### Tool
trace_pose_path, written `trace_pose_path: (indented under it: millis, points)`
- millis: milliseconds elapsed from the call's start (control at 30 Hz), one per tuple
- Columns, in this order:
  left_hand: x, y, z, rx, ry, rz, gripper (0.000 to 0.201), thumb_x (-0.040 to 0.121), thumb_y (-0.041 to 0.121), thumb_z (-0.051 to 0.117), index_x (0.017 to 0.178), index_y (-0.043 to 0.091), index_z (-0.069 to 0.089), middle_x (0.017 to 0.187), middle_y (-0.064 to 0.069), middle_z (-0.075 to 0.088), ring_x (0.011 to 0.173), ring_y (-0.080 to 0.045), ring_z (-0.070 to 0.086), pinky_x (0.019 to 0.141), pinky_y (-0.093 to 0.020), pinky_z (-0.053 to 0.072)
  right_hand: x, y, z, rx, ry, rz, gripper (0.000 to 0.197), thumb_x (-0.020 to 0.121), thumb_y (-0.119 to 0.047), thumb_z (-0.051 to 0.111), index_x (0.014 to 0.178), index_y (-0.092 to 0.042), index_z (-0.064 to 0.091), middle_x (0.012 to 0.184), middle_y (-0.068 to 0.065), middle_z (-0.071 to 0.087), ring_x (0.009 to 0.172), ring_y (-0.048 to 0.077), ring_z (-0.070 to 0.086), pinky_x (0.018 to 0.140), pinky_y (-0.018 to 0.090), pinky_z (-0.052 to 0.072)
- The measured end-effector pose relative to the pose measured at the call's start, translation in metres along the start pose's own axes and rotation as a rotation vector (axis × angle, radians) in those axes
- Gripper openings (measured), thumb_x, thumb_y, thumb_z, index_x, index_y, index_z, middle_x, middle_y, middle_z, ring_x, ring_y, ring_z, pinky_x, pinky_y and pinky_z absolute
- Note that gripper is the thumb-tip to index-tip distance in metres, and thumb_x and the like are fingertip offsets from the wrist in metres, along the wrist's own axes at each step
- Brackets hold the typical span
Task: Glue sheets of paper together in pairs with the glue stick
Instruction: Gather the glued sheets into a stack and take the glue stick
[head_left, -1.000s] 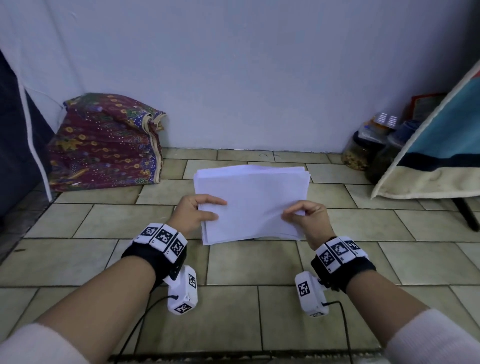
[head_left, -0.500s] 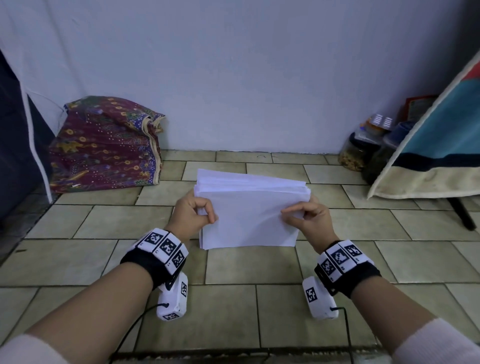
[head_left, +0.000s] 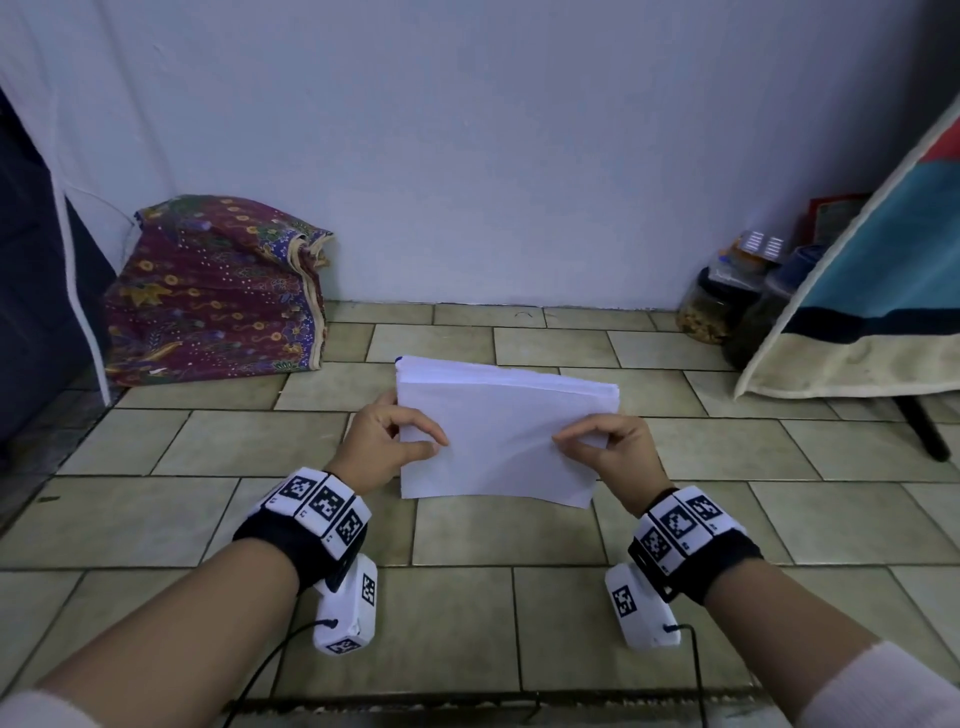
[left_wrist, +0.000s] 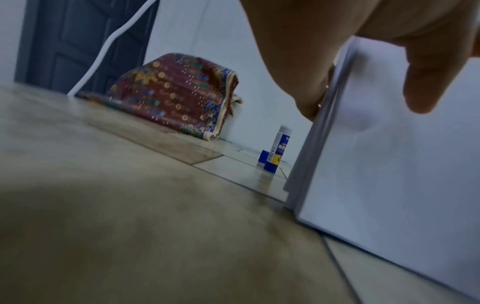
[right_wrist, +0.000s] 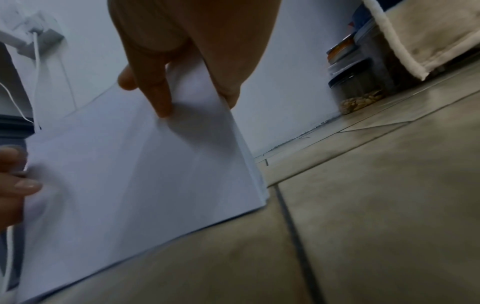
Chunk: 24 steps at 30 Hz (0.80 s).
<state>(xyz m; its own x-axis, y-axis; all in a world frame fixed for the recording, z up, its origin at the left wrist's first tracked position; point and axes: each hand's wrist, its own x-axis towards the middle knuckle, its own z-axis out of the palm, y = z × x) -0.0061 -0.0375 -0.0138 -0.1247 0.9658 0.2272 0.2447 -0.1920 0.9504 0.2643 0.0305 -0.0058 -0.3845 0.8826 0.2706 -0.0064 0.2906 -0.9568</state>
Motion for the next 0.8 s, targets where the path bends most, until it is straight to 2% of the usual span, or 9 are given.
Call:
trace_pose_path:
  millis: [67, 133, 267, 367, 433, 533, 600, 700, 800]
  points:
    - [0.0, -0.001, 0.0, 0.004, -0.004, 0.001, 0.056, 0.07, -0.018, 0.07, 0.051, 0.035, 0.071, 0.081, 0.009, 0.069, 0.089, -0.009, 0.062, 0.081, -0.024, 0.049, -0.001, -0.002, 0.003, 0.038, -0.014, 0.02, 0.044, 0.075, 0.015, 0.067, 0.058, -0.025, 0.076, 0.074, -0.012, 0.071, 0.078, 0.002, 0.064, 0.071, 0.019, 0.049]
    - [0.0, 0.001, 0.0, 0.008, 0.018, 0.028, 0.064, 0.071, -0.024, 0.065, 0.047, 0.035, 0.069, 0.066, 0.01, 0.069, 0.076, 0.0, 0.063, 0.076, -0.019, 0.049, -0.001, -0.003, 0.004, 0.041, -0.003, -0.023, 0.046, 0.074, 0.017, 0.067, 0.057, -0.026, 0.075, 0.072, -0.013, 0.071, 0.077, 0.002, 0.064, 0.071, 0.016, 0.049]
    - [0.001, 0.008, -0.001, -0.051, 0.051, 0.076, 0.058, 0.066, -0.024, 0.07, 0.049, 0.031, 0.07, 0.103, 0.002, 0.061, 0.095, 0.009, 0.058, 0.083, -0.014, 0.048, 0.003, -0.005, 0.001, -0.027, 0.017, -0.108, 0.044, 0.068, 0.012, 0.074, 0.061, -0.031, 0.075, 0.104, 0.0, 0.065, 0.101, 0.006, 0.059, 0.082, 0.016, 0.047]
    - [-0.001, 0.002, -0.001, -0.022, -0.033, -0.008, 0.056, 0.07, -0.021, 0.07, 0.053, 0.033, 0.073, 0.088, 0.006, 0.069, 0.088, 0.003, 0.062, 0.081, -0.021, 0.048, 0.003, -0.003, 0.0, -0.113, 0.002, -0.093, 0.043, 0.064, 0.009, 0.075, 0.064, -0.034, 0.075, 0.122, 0.001, 0.054, 0.116, 0.005, 0.05, 0.091, 0.016, 0.044]
    - [-0.003, -0.004, -0.001, 0.025, -0.098, -0.058, 0.05, 0.07, -0.013, 0.072, 0.054, 0.035, 0.073, 0.072, 0.009, 0.072, 0.081, -0.003, 0.064, 0.081, -0.026, 0.05, 0.001, 0.0, 0.001, -0.094, -0.022, -0.023, 0.049, 0.069, 0.017, 0.071, 0.063, -0.031, 0.076, 0.105, -0.006, 0.066, 0.1, 0.002, 0.059, 0.083, 0.018, 0.047]
    - [-0.002, -0.008, -0.004, 0.118, -0.149, -0.062, 0.05, 0.069, -0.011, 0.072, 0.053, 0.037, 0.072, 0.071, 0.013, 0.071, 0.081, -0.005, 0.065, 0.086, -0.029, 0.05, 0.0, -0.002, 0.0, -0.042, -0.043, 0.049, 0.05, 0.075, 0.02, 0.065, 0.059, -0.026, 0.075, 0.071, -0.014, 0.071, 0.074, -0.003, 0.063, 0.07, 0.013, 0.048]
    - [0.001, -0.005, -0.006, 0.115, -0.125, -0.04, 0.057, 0.07, -0.018, 0.071, 0.052, 0.036, 0.071, 0.076, 0.012, 0.071, 0.086, -0.005, 0.063, 0.084, -0.025, 0.047, 0.0, -0.002, -0.001, -0.06, -0.035, 0.032, 0.052, 0.074, 0.019, 0.066, 0.059, -0.03, 0.075, 0.071, -0.014, 0.071, 0.076, -0.002, 0.063, 0.07, 0.012, 0.047]
    - [0.002, -0.002, -0.006, 0.125, -0.08, 0.032, 0.059, 0.067, -0.019, 0.072, 0.052, 0.037, 0.071, 0.098, 0.003, 0.065, 0.101, -0.01, 0.057, 0.084, -0.018, 0.045, 0.001, 0.0, -0.002, -0.111, 0.009, -0.045, 0.054, 0.071, 0.018, 0.069, 0.061, -0.034, 0.075, 0.095, 0.0, 0.066, 0.091, -0.001, 0.059, 0.077, 0.012, 0.046]
    - [-0.001, -0.007, -0.003, 0.193, -0.07, 0.026, 0.067, 0.071, -0.022, 0.065, 0.05, 0.041, 0.069, 0.086, 0.014, 0.07, 0.095, -0.002, 0.06, 0.084, -0.016, 0.046, 0.001, 0.001, -0.001, -0.116, 0.003, -0.063, 0.054, 0.07, 0.019, 0.069, 0.061, -0.034, 0.075, 0.095, -0.003, 0.068, 0.093, 0.002, 0.06, 0.079, 0.016, 0.047]
